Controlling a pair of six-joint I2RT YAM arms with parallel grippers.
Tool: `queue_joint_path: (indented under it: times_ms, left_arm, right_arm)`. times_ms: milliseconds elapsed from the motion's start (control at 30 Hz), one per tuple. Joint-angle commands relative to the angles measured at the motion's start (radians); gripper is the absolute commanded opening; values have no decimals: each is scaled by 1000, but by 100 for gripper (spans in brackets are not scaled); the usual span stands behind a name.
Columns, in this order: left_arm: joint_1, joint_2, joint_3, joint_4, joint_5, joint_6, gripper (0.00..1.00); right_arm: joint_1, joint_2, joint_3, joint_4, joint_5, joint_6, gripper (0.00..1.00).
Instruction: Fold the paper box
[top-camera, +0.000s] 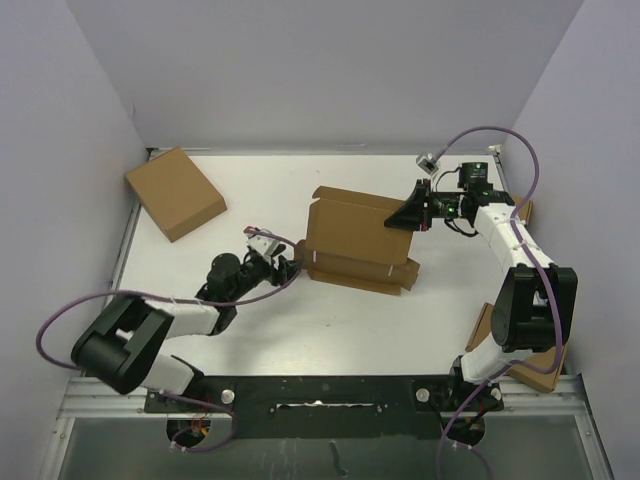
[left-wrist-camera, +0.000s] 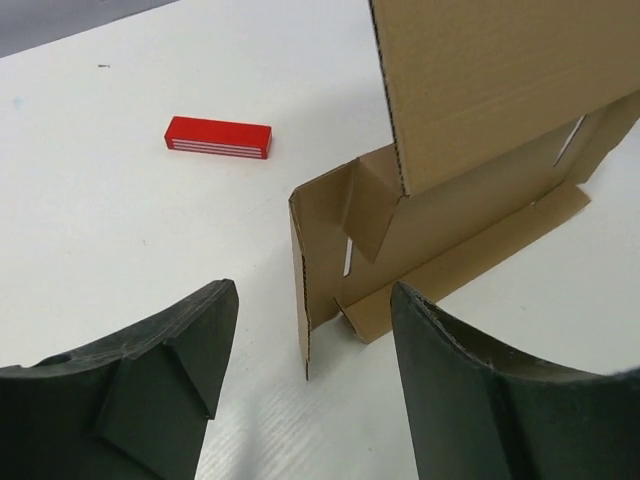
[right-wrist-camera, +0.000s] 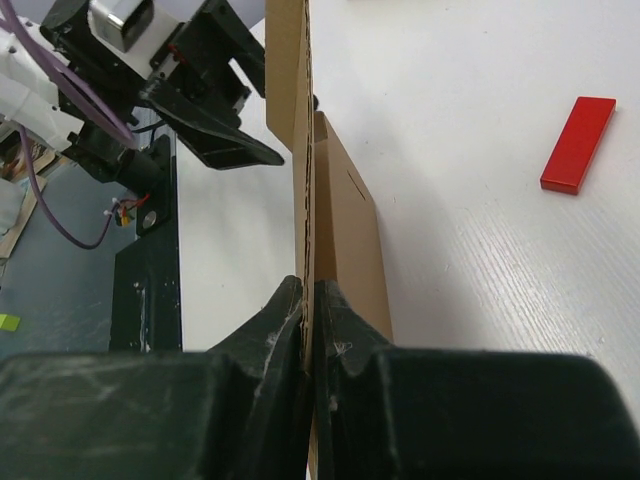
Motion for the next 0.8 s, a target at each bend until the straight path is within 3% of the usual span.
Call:
queue_joint_path:
  times_ms: [0, 133, 233, 333, 500, 767]
  left_arm:
    - [15, -260, -29, -158, -13, -127, 65]
    - [68, -457, 4, -447, -72, -236, 64]
    - [147, -489, 31, -549, -66, -248, 49]
    - [246, -399, 73, -580, 29, -249, 35]
    - [277, -111, 165, -393, 298, -177, 27]
    - [248, 230, 221, 62, 485, -142, 28]
  right_arm:
    - [4, 8, -16, 9, 15, -15, 0]
    - [3, 10, -21, 16, 10, -12, 0]
    - [2, 12, -25, 26, 6, -6, 0]
    - [2, 15, -26, 34, 5, 1, 0]
    - [1, 14, -25, 36, 5, 4, 0]
    - [-3, 13, -27, 40, 1, 6, 0]
